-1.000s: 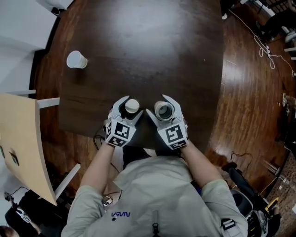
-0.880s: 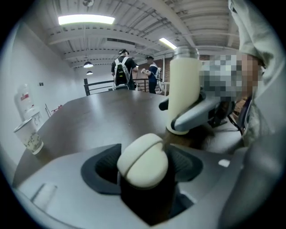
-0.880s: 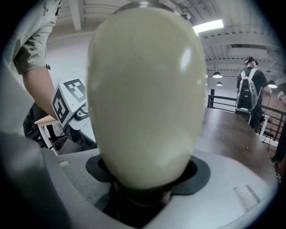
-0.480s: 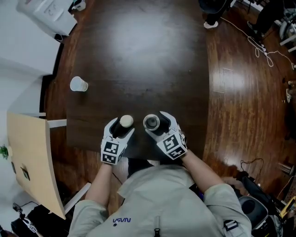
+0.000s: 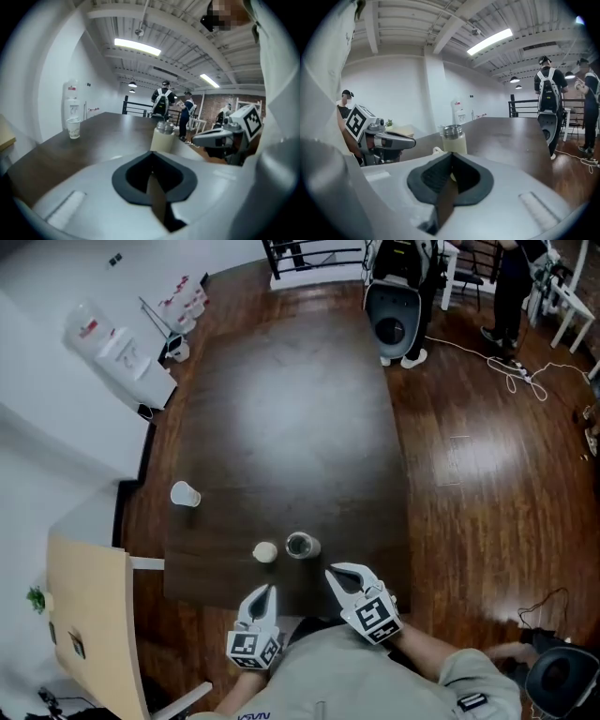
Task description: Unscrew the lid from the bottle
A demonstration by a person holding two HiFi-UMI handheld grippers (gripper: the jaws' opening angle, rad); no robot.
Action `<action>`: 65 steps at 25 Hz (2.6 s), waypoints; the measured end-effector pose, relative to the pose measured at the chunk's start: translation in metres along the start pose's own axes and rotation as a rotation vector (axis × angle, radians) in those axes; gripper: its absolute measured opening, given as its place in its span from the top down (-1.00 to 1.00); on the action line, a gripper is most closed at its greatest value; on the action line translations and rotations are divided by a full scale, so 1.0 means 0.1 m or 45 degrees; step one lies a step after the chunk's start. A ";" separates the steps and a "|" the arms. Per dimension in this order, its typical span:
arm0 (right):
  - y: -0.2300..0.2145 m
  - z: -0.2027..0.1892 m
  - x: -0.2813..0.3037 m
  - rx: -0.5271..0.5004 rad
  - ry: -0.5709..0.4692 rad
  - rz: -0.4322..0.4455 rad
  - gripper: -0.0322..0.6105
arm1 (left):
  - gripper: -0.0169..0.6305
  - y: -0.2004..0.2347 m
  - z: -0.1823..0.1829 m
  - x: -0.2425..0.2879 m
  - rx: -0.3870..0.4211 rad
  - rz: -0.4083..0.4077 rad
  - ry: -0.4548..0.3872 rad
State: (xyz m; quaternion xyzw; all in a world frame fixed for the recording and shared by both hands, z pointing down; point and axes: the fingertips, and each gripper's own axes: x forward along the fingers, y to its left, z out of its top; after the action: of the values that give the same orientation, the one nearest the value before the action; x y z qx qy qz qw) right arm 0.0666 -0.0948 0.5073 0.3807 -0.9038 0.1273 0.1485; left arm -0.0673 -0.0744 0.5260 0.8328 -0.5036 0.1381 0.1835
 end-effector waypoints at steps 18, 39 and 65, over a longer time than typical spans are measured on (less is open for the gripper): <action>0.51 0.04 -0.69 0.050 -0.102 -0.035 0.90 | 0.94 -0.68 0.04 -0.88 -0.053 0.010 -0.268; 1.25 0.09 -1.86 -0.092 -0.147 0.062 0.90 | 0.94 -1.47 -0.18 -2.08 -0.147 0.113 -0.482; 0.86 -0.71 -4.15 -0.144 -0.218 0.060 0.90 | 0.94 -3.80 -0.71 -2.55 -0.191 0.287 -0.527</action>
State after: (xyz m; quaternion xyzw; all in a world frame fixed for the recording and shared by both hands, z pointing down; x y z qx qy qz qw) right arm 0.2931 0.2576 0.4113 0.3599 -0.9276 0.0465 0.0891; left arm 0.1513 0.3195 0.4208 0.7660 -0.6290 -0.0536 0.1214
